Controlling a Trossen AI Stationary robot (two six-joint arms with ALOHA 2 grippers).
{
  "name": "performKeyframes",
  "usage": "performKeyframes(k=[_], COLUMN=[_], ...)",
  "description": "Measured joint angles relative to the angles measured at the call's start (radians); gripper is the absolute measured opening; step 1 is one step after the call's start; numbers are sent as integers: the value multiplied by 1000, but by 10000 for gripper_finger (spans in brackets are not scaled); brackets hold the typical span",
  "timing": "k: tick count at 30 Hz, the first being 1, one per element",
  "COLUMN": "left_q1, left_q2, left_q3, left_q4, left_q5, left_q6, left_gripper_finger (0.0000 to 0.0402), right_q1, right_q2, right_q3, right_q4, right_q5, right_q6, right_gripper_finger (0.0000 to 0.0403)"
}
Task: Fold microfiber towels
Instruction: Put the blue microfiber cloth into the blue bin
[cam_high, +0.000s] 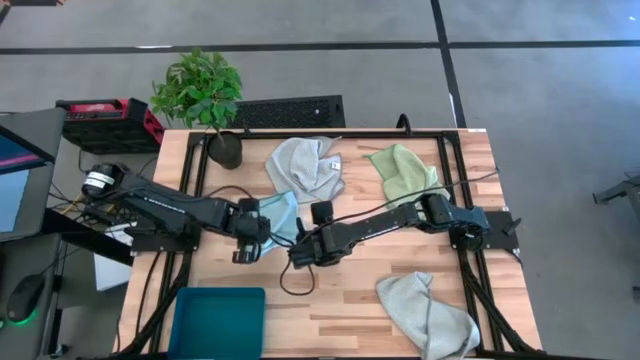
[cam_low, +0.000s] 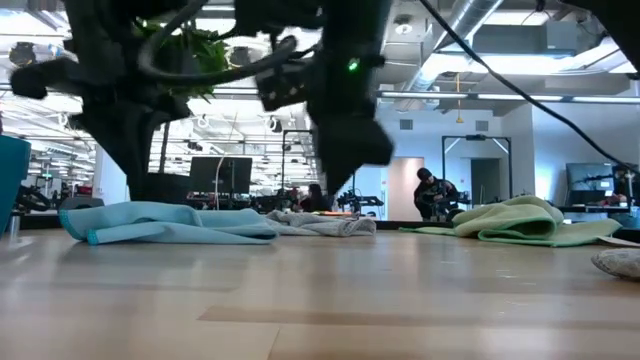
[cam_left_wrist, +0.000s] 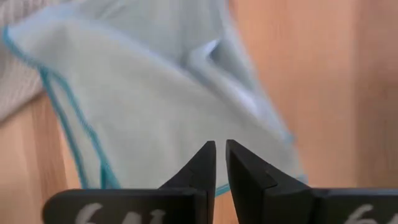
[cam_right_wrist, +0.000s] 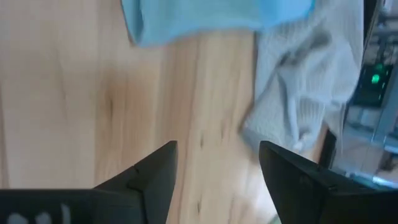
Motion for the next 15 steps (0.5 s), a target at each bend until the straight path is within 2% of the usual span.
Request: performKeyframes(k=[7,15], left_q1=[-82,-122], left_q2=[-1,-1], left_q3=[-1,1], left_q4=[-12,-14], left_q5=[-40,-42], left_q6=[-76,-125], left_gripper_finger=[3,3], right_q1=[-2,-10], right_q2=[-78,-233], right_q3=[-1,-6], right_q4=[-130,-238], right_q5=[4,4], right_q6=[102,144], right_gripper_finger=[249,249])
